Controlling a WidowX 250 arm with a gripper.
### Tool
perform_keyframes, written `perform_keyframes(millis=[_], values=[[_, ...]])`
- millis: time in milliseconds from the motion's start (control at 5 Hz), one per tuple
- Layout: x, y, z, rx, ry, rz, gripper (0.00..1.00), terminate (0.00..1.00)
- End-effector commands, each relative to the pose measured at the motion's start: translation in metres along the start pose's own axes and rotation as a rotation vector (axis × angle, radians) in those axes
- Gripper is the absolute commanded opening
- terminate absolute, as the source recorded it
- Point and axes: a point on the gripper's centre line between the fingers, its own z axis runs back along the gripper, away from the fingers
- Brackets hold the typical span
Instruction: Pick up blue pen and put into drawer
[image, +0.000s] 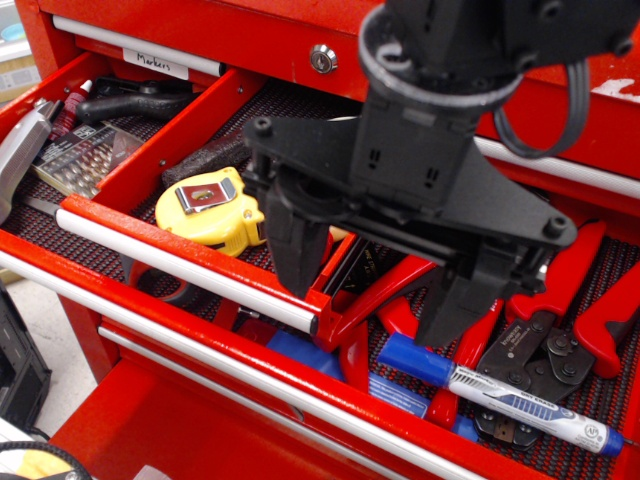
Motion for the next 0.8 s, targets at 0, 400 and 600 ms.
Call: perform_keyframes(millis=[0, 400, 600], values=[[0.0, 0.0, 0.0, 0.0, 0.0, 0.0, 1.0, 0.0], [0.02, -0.049, -0.03, 0.034, -0.042, 0.508, 1.0, 0.0], [0.038, -0.057, -0.043, 0.035, -0.02, 0.76, 1.0, 0.0]])
